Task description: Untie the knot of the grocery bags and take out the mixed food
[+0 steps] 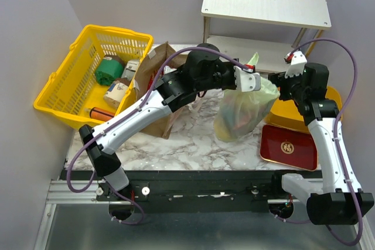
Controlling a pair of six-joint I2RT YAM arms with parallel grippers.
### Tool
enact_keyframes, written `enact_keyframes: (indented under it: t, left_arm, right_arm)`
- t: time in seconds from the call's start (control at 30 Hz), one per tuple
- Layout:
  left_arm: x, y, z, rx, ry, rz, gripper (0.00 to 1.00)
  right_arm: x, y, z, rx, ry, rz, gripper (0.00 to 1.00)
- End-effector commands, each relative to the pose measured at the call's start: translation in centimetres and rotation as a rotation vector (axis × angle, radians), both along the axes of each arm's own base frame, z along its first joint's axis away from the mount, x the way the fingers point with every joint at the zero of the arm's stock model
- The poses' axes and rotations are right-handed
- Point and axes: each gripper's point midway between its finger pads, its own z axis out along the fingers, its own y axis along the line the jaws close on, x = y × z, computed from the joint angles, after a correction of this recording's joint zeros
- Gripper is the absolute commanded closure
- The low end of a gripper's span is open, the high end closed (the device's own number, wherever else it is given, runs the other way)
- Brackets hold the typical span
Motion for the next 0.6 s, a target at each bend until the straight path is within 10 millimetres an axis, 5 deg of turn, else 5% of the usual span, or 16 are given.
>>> enact_keyframes:
  t: [0.0,0.17,0.2,0.23,0.3,0.57]
  left_arm:
    - [1.2,0.0,1.4,-0.06,-0.003,-0.025,1.0]
    - [1.7,-0.9,-2.7,0.02,0.042,-0.035,0.99]
    - [1.5,-1.2,-5.3,0.08,0.089,-0.048,0.62]
    - [1.6,-1.1,-6.4,0.103,0.117,-0.043,0.43]
    - [1.6,-0.7,-8.5,0.123,0.237,0.007,0.22]
    - [0.1,6.3,-11.8,0.181,0.471,0.127,0.11]
  right_arm:
    - [-0.2,-0.2,0.0,-0.003,-0.019,0.002,0.0]
    - [-0.3,-0.3,-0.4,-0.007,-0.008,0.0,0.0]
    - [-0.4,-0.3,-0.7,-0.01,-0.002,0.002,0.0]
    - [-0.5,-0.4,-0.8,-0.01,0.002,0.0,0.0]
    - [-0.7,-0.4,-0.9,-0.016,0.006,0.006,0.0]
    - [-1.3,0.1,-2.2,-0.009,0.032,0.034,0.0]
